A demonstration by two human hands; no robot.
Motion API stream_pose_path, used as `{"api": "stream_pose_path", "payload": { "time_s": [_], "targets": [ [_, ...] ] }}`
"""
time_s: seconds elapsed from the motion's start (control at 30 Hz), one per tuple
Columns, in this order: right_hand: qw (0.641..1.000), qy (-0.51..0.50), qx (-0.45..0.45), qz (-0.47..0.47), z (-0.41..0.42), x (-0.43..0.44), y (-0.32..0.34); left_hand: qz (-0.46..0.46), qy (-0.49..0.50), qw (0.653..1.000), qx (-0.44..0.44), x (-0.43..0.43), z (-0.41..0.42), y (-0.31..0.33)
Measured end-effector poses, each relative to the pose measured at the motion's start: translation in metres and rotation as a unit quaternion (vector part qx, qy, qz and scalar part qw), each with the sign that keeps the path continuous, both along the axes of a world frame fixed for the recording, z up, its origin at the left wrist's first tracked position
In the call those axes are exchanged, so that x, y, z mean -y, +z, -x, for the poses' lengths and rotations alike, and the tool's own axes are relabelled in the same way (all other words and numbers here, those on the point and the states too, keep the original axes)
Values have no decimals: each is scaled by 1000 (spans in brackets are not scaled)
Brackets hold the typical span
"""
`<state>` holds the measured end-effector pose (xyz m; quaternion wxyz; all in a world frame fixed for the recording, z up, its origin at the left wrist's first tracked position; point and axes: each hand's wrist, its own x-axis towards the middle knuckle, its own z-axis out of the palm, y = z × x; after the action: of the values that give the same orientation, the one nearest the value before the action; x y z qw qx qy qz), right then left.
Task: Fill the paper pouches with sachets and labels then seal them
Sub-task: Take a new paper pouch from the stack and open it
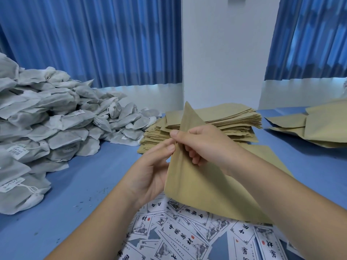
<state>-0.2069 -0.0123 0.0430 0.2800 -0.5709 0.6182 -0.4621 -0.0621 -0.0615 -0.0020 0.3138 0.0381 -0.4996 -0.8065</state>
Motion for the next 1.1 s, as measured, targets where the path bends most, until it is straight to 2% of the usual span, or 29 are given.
{"api": "stream_pose_path", "payload": {
  "time_s": [0.2, 0.53, 0.73, 0.87, 0.97, 1.1],
  "targets": [
    [990, -54, -114, 62, -13, -3, 1, -1, -28, 999, -36, -2, -3, 1],
    [978, -88, -175, 69, -25, -16, 9, -5, -43, 999, -32, 2, -7, 4],
    [967, -101, -219, 85, -28, -20, 12, -25, -61, 995, -72, -1, -3, 4],
    [946, -118, -275, 125, -30, -13, 12, -71, -36, 992, -93, 0, 2, 3],
    [920, -134, -340, 139, -34, 3, 15, -120, 29, 986, -108, 2, 8, 3],
    [902, -65, -400, 146, -42, 34, 24, -167, 134, 968, -130, 10, 9, 5]
  ]
}}
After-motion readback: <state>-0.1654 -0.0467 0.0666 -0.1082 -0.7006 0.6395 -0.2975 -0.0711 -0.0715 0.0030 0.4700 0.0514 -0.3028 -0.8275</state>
